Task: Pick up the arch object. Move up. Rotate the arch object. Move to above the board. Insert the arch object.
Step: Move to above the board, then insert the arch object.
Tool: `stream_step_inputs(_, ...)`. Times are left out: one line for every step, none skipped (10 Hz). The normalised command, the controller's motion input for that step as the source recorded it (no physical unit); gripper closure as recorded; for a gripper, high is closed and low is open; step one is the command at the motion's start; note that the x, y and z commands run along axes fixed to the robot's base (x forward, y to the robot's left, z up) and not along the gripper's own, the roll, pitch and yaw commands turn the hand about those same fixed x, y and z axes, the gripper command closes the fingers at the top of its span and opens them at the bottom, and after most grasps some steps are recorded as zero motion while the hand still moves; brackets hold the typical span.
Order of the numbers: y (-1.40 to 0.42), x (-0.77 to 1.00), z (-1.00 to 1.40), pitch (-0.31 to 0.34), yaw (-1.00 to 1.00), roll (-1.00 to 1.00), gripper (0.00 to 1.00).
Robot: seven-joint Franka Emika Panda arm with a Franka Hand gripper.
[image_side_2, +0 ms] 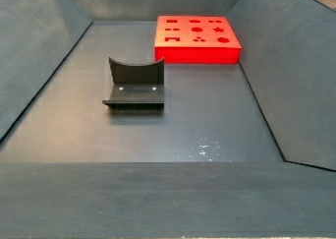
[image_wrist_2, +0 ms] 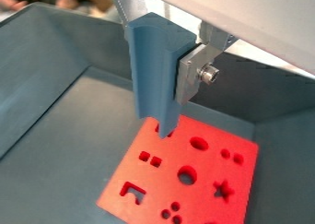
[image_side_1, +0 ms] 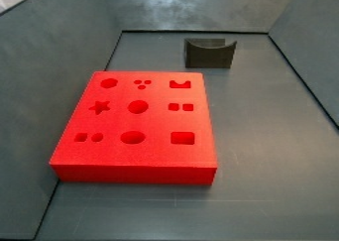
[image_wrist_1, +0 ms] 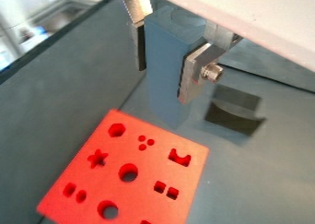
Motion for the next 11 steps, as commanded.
stream_step_inputs(-0.05,0.06,0.03,0.214,1.0,-0.01,1.0)
stream_step_inputs(-0.04,0.07,0.02,0.238,0.86,0.0,1.0)
stream_step_inputs(-0.03,0.07,0.02,0.214,0.6,0.02,1.0)
stream_step_inputs(-0.03,0.07,0.02,0.19,0.39,0.03,1.0)
stream_step_inputs(0.0,0.0,0.0,0.0,0.0,-0.02,1.0)
stream_step_inputs(0.01,0.01,-0.03,0.0,0.0,0.0,1.0)
stream_step_inputs(0.0,0.33,-0.5,-0.01,0.0,0.01,1.0)
stream_step_inputs(-0.02,0.57,-0.74,0.0,0.0,0.02,1.0)
stream_step_inputs(0.0,0.45,-0.8,-0.06,0.0,0.0,1.0)
stream_step_inputs(0.33,0.3,-0.83,-0.089,0.19,0.06,1.0)
stream_step_inputs(0.35,0.11,-0.83,-0.106,0.19,0.14,1.0)
